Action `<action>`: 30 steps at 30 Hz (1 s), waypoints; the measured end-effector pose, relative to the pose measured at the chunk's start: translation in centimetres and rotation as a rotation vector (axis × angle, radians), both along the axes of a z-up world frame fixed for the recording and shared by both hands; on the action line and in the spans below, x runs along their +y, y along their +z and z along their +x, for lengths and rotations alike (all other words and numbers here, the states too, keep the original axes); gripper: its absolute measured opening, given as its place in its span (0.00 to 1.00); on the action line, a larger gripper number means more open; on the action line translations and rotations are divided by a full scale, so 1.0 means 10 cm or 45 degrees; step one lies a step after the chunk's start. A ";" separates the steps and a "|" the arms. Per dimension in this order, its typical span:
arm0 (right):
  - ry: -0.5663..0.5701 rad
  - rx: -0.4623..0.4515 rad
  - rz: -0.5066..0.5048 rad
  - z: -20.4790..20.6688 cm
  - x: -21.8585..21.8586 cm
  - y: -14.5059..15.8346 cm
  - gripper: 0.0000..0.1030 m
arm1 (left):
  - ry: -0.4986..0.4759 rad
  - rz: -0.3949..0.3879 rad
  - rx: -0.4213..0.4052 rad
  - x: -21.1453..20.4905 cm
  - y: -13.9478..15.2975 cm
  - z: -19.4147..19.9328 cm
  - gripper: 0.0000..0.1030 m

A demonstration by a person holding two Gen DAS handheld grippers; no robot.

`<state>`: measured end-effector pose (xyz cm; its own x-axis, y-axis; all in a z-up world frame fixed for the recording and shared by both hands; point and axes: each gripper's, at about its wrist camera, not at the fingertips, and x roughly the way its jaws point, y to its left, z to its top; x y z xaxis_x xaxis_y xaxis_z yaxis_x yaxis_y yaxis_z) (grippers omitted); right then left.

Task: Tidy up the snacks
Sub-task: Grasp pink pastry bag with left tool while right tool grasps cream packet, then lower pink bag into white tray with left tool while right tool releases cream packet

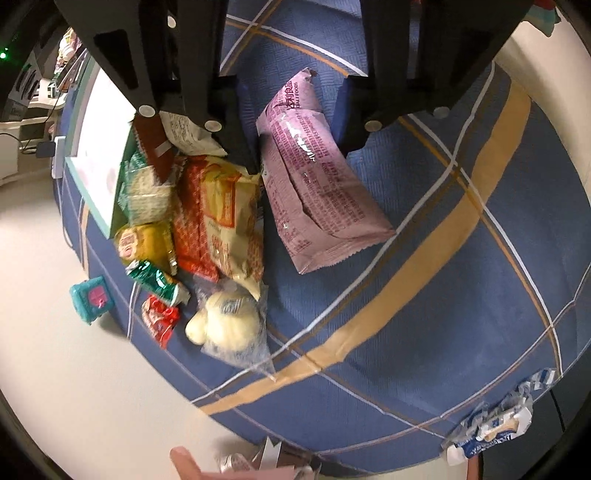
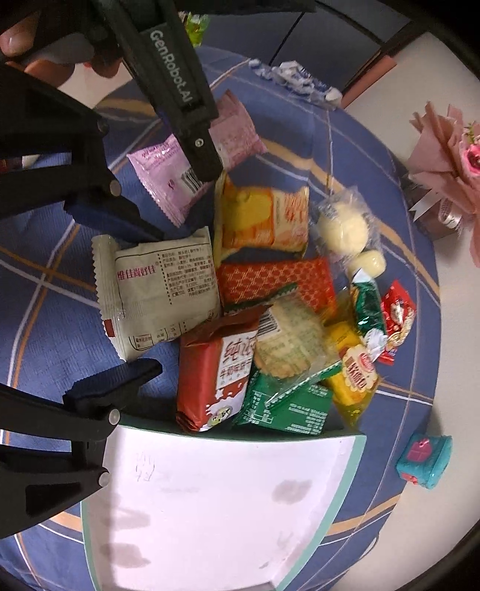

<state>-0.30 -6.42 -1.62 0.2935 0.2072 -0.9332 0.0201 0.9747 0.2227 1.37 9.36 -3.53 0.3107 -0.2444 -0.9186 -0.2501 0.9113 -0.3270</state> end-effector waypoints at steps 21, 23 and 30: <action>-0.278 -0.152 0.036 -0.18 -0.70 0.52 0.64 | -0.024 0.058 -0.223 -0.09 0.45 -0.13 0.36; -0.364 -0.131 0.019 -0.19 -0.89 0.49 0.64 | -0.081 0.059 -0.239 -0.23 0.47 -0.14 0.36; -0.638 -0.079 -0.031 -0.38 -1.60 0.38 0.65 | -0.367 0.032 -0.305 -0.94 0.55 -0.23 0.37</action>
<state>-4.13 -22.44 2.22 0.4067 0.0051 -0.9136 0.4741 0.8536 0.2159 -0.93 -0.04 1.99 0.4390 -0.3316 -0.8351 0.0989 0.9416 -0.3219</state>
